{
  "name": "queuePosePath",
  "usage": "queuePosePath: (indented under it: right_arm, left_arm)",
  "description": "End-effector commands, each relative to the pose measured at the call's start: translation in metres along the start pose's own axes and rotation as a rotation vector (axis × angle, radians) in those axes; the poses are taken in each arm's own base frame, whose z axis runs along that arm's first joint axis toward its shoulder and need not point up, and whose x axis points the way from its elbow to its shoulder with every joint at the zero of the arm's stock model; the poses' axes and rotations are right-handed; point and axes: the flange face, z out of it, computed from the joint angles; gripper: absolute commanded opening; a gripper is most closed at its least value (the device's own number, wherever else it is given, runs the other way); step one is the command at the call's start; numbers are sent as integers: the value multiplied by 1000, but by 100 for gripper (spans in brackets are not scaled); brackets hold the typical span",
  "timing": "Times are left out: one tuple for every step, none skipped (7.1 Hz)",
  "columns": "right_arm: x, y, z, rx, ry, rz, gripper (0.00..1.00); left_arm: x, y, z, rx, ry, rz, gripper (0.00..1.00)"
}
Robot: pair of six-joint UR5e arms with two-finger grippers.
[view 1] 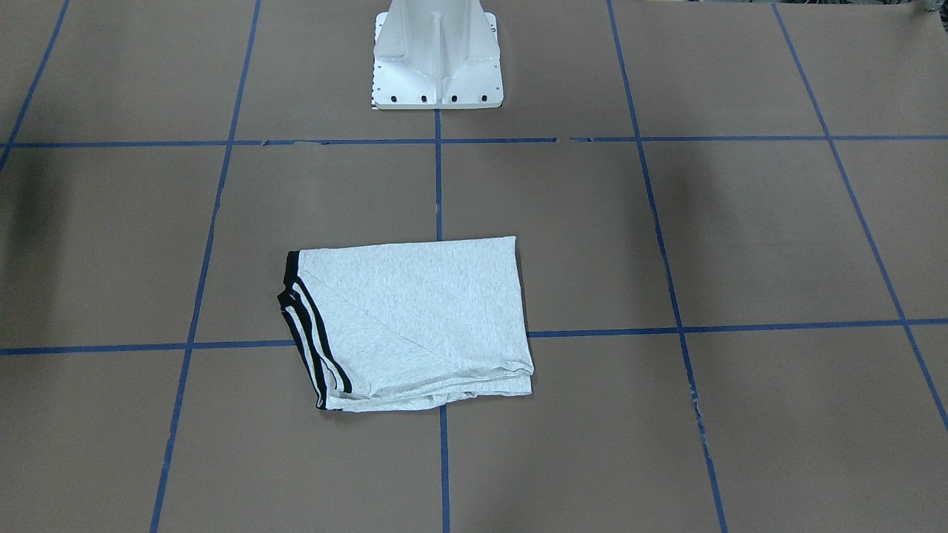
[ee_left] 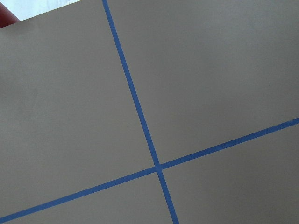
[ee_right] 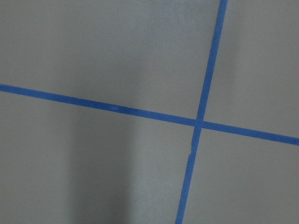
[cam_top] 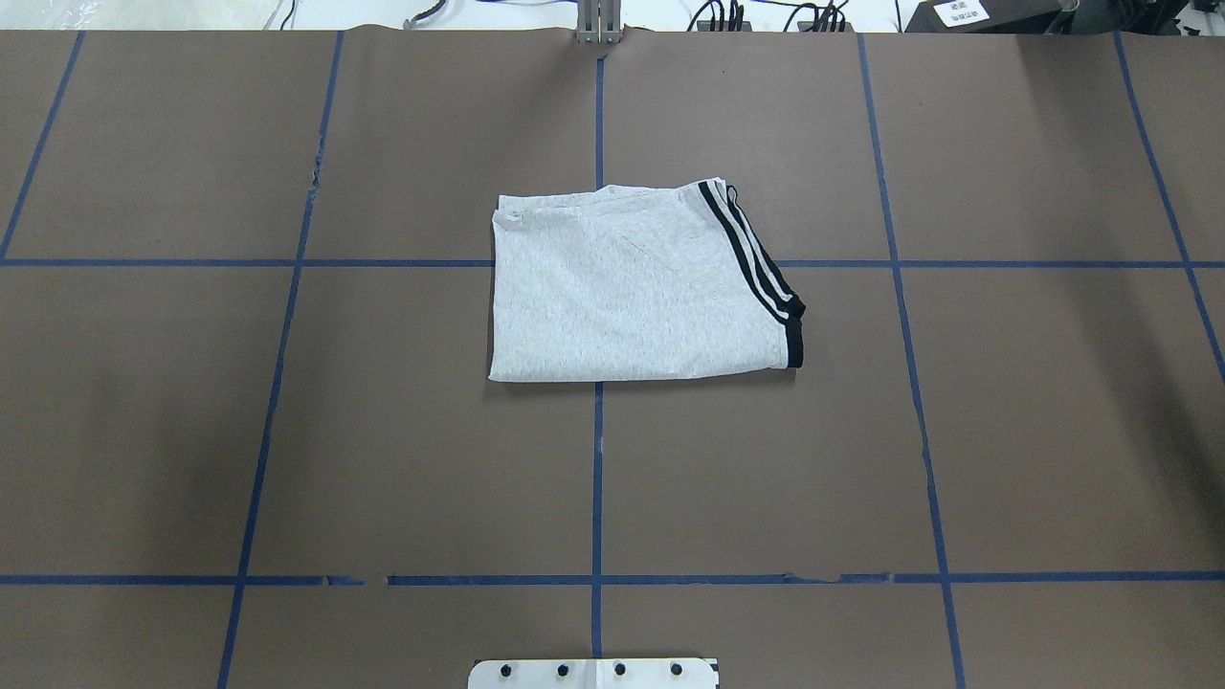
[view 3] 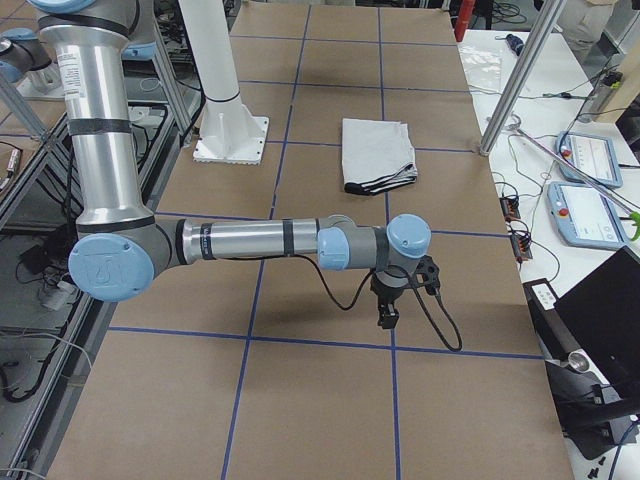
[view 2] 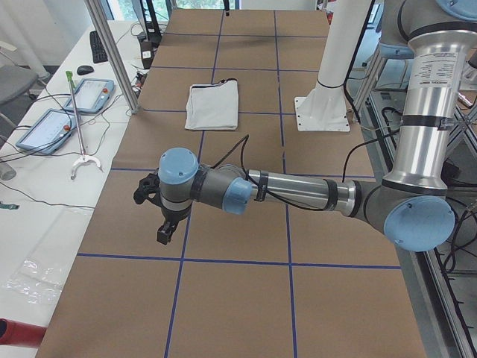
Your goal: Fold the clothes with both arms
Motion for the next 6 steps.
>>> queuePosePath:
  right_arm:
    - [2, 1, 4, -7, 0, 6, 100]
    - [3, -1, 4, -8, 1, 6, 100]
    - [5, 0, 6, -13, -1, 10, 100]
    - [-6, -8, -5, 17, -5, -28, 100]
    - [-4, -8, -2, 20, -4, -19, 100]
    - [-2, -8, 1, 13, -1, -18, 100]
  left_arm:
    - [-1, 0, 1, -2, 0, -1, 100]
    - [2, -1, -1, 3, 1, 5, 100]
    - [2, -2, -1, 4, 3, 8, 100]
    - [11, -5, -10, 21, 5, 22, 100]
    - [14, -4, -12, 24, 3, 28, 100]
    - [14, -3, -11, 24, 8, 28, 100]
